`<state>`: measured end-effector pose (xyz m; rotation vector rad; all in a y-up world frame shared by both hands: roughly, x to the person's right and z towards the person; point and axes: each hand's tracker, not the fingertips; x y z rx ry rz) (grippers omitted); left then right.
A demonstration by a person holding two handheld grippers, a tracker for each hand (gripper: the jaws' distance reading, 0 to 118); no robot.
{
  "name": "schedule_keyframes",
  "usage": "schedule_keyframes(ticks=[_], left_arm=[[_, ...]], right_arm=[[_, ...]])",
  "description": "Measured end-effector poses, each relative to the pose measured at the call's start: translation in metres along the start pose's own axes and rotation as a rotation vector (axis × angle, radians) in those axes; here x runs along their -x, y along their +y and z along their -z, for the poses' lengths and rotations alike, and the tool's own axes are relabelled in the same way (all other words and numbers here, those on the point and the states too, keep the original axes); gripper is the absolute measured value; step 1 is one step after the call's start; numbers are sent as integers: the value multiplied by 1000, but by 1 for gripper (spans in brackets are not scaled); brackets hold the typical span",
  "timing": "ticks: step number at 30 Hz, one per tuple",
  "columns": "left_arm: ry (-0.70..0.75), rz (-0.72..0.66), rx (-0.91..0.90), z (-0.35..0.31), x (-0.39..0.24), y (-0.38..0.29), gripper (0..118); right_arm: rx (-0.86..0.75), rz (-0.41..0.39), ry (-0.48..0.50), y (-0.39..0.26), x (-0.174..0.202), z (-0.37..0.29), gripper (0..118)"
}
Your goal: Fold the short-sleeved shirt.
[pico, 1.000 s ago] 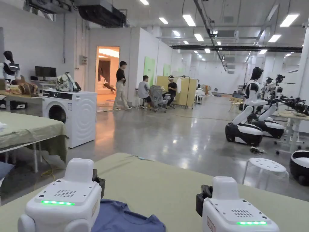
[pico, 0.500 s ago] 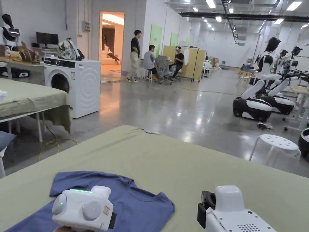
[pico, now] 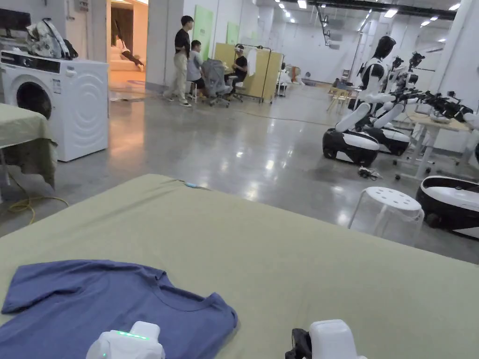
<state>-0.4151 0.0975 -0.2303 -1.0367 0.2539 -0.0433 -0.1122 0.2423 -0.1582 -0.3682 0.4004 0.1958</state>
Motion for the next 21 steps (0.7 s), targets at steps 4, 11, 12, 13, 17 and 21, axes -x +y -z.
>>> schedule_keyframes(ticks=[4, 11, 12, 13, 17, 21], left_arm=[[-112, -178, -82, -12, 27, -2, 98], [-131, -149, -151, -35, 20, -4, 8], [-195, -183, -169, -43, 18, -3, 8], [-244, -212, -205, -54, 13, -3, 8], [-269, -108, -221, -79, -23, 9, 8], [-385, -94, -237, -101, -79, 18, 8]], right_arm=[[4, -8, -12, -3, -7, -7, 0], [-18, 47, -36, -1, -29, -30, 0], [-23, 50, -44, -2, -34, -35, 0], [-27, 52, -51, -3, -40, -41, 0], [-35, 80, -101, -11, -69, -65, 0], [-35, 132, -171, -26, -107, -96, 0]])
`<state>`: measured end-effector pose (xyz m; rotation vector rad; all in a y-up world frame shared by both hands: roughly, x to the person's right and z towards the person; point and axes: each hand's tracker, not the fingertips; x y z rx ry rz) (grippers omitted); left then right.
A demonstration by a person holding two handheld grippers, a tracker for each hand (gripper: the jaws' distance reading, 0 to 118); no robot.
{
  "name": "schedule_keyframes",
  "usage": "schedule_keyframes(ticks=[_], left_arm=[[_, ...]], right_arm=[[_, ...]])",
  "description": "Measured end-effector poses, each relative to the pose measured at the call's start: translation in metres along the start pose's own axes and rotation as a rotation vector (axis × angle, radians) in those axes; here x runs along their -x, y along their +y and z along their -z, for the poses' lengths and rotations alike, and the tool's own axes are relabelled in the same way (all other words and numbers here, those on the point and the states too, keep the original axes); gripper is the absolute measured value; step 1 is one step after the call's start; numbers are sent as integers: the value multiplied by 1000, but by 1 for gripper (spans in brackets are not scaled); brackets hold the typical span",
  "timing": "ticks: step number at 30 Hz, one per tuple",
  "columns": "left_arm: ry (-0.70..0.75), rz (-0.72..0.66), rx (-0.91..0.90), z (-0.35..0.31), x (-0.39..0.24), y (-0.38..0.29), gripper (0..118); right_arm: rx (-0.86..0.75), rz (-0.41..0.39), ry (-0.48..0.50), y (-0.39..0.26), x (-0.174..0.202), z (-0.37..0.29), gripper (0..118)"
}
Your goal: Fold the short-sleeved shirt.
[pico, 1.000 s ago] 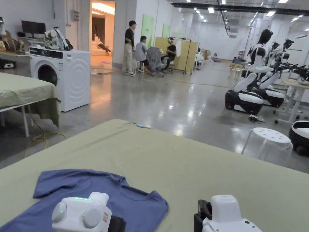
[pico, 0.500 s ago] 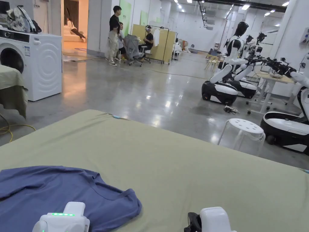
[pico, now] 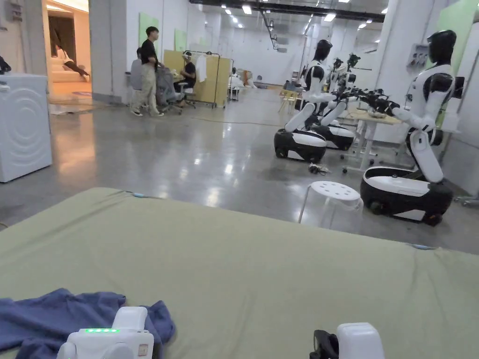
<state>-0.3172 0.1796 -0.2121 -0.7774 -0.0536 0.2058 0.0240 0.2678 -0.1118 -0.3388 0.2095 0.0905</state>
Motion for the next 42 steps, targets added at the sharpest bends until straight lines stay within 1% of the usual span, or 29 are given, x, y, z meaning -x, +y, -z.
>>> schedule_keyframes(ticks=[3, 9, 12, 14, 16, 17, 20, 23, 26, 27, 29, 30, 31, 35, 37, 39, 40, 41, 42], left_arm=[[-97, 77, -34, 1, -69, 7, 8], [-359, 197, -67, -12, -231, 23, 8], [-503, 245, -73, -22, -307, 21, 8], [-568, 303, -79, -24, -347, 14, 8], [-587, 354, -58, -18, -380, 0, 8], [-566, 388, -26, -5, -391, -10, 8], [-478, 398, 115, 38, -410, -41, 8], [-444, 426, 174, 63, -417, -67, 8], [-441, 417, 168, 67, -412, -80, 9], [-449, 403, 145, 64, -407, -81, 16], [-404, 432, 93, 53, -400, -82, 71], [-389, 452, 36, 40, -391, -81, 90], [-390, 458, -35, 24, -378, -79, 97], [-370, 407, -235, -50, -306, -68, 97], [-298, 376, -275, -83, -261, -67, 97], [-226, 342, -278, -103, -212, -69, 97], [-213, 335, -259, -108, -189, -72, 95], [-190, 340, -234, -110, -173, -75, 89], [-155, 347, -188, -110, -159, -79, 68]], right_arm=[[1, 12, -70, -8, -36, -20, 0], [13, 44, -209, -18, -110, -63, 0], [11, 68, -281, -27, -146, -82, 0], [13, 81, -312, -32, -167, -93, 0], [22, 90, -348, -39, -186, -100, 0], [26, 101, -358, -42, -194, -104, 0], [40, 128, -381, -55, -215, -106, 0], [54, 140, -382, -59, -221, -105, 0], [61, 142, -375, -60, -221, -102, 0], [64, 143, -363, -59, -218, -101, 0], [69, 138, -337, -58, -212, -98, 0], [69, 130, -330, -57, -208, -97, 0], [69, 125, -319, -55, -202, -95, 0], [50, 118, -274, -50, -180, -90, 0], [44, 117, -252, -50, -167, -86, 0], [44, 119, -223, -49, -152, -81, 0], [43, 119, -211, -50, -144, -78, 0], [42, 117, -200, -51, -137, -75, 0], [43, 114, -190, -53, -129, -71, 0]])
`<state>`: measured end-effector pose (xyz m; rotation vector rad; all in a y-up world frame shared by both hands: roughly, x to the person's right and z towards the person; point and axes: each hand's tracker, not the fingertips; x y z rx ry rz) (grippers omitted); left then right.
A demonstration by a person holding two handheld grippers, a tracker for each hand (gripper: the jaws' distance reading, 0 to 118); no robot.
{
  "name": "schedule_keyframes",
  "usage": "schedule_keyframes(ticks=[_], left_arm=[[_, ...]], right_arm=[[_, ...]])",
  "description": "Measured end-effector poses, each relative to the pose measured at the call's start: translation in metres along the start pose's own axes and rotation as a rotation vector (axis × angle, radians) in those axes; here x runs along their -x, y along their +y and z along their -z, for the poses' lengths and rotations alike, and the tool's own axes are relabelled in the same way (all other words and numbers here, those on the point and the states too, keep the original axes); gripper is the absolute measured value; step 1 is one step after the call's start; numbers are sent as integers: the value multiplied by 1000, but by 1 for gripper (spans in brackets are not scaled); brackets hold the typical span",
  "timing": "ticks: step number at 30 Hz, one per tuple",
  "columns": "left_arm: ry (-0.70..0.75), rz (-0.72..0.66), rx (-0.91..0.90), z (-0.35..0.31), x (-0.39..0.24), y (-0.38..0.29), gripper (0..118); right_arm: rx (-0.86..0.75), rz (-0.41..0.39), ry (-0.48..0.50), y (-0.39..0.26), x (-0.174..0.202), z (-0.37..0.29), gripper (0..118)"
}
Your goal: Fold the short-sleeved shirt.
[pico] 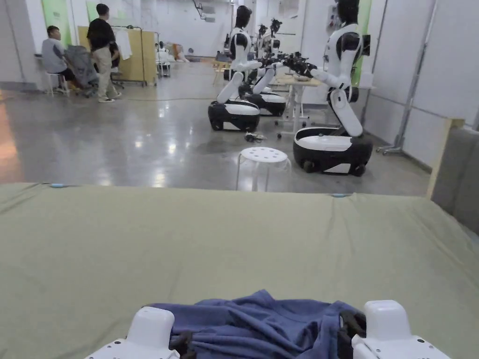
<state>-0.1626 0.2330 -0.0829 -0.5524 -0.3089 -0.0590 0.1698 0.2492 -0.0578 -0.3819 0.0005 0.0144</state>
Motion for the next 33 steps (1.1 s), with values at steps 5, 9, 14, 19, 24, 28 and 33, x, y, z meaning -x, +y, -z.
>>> schedule_keyframes(ticks=[5, 9, 14, 19, 24, 28, 33], left_arm=[[67, -115, 103, 2, 61, -29, 8], [199, -276, 194, 20, 135, -30, 8], [189, -263, 279, 54, 166, -17, 8], [196, -101, 329, 116, 149, -15, 84], [151, -55, 420, 168, 134, -23, 84], [174, -54, 417, 167, 129, -29, 77], [147, -22, 356, 141, 118, -21, 8]], right_arm=[[55, 11, 61, -15, 27, 23, 0], [63, -20, 72, -14, 39, 22, 0], [85, -32, 67, -11, 43, 35, 0], [112, -30, 65, -21, 41, 60, 0], [133, -36, 52, -18, 40, 60, 0], [131, -38, 31, -11, 27, 56, 0], [130, 11, 17, 0, -14, 58, 0]])
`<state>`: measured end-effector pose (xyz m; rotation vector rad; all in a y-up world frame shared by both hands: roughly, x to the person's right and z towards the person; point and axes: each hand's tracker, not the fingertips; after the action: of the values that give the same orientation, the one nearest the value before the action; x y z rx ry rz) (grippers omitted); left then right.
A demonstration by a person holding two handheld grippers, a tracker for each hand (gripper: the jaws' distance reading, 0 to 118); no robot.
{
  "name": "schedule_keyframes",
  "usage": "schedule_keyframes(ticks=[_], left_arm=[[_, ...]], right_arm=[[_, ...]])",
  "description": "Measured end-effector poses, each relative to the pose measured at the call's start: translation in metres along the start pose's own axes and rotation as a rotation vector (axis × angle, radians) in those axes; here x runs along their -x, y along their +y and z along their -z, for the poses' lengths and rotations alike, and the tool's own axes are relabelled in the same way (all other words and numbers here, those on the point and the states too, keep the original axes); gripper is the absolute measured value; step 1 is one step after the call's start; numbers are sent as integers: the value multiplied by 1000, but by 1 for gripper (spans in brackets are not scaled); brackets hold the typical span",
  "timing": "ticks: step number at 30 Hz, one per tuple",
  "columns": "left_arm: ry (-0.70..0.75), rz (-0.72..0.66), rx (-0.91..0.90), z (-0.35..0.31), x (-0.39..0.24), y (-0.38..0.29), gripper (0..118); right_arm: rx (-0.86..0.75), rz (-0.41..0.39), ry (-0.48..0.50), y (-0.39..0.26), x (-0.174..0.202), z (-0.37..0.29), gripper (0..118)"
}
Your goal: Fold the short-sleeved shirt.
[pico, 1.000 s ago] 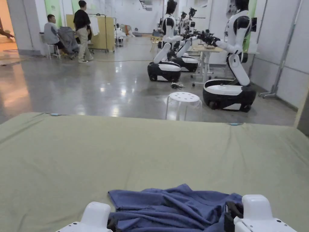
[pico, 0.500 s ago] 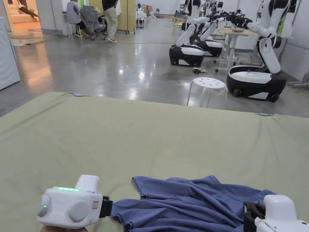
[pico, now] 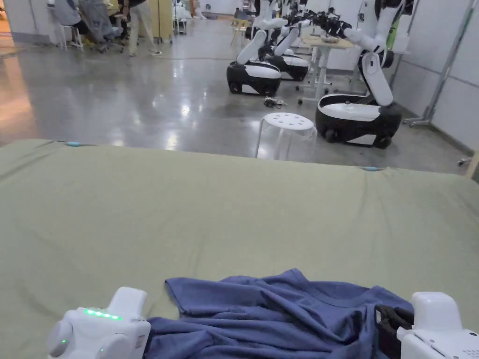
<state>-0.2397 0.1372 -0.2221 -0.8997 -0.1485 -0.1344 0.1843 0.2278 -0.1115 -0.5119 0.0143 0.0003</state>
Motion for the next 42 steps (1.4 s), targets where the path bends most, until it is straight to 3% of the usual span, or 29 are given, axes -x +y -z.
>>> schedule_keyframes(ticks=[4, 9, 10, 11, 13, 14, 18, 20, 21, 22, 23, 26, 29, 34, 42], left_arm=[[-55, -37, -120, -42, -5, 4, 8], [-95, -37, -179, -65, -7, 18, 8], [-97, -39, -183, -60, -3, 19, 8], [-93, -39, -186, -59, -4, 21, 8], [-94, -38, -185, -55, -4, 22, 8], [-106, -54, -197, -54, -4, 22, 8], [-128, -117, -192, -44, -2, 25, 8], [-113, -113, -185, -37, -1, 26, 8], [-117, -118, -178, -34, 1, 27, 8], [-122, -121, -177, -33, 2, 27, 8], [-119, -120, -178, -31, 3, 28, 8], [-69, -78, -175, -33, 7, 37, 7], [-60, -101, -222, -51, 21, 61, 6], [27, -88, -390, -113, 39, 125, 6], [91, -177, -630, -201, 76, 233, 6]], right_arm=[[11, 10, -118, 10, -58, 22, 0], [165, 43, -129, 25, -123, 91, 0], [204, 45, -122, 26, -132, 109, 9], [234, 56, -107, 26, -140, 125, 34], [329, 60, -101, 23, -147, 156, 100], [325, 39, -114, 20, -148, 166, 101], [434, -1, -82, 9, -142, 189, 96], [493, 59, -88, 1, -150, 204, 94], [501, 132, -72, 0, -155, 204, 77], [503, 226, -50, -1, -161, 200, 31], [472, 256, -43, 2, -162, 194, 3], [398, 202, -29, 23, -155, 159, 3], [260, 222, -11, 67, -154, 120, 3], [45, 127, -37, 159, -148, 59, 3], [-236, 125, -40, 295, -143, -13, 3]])
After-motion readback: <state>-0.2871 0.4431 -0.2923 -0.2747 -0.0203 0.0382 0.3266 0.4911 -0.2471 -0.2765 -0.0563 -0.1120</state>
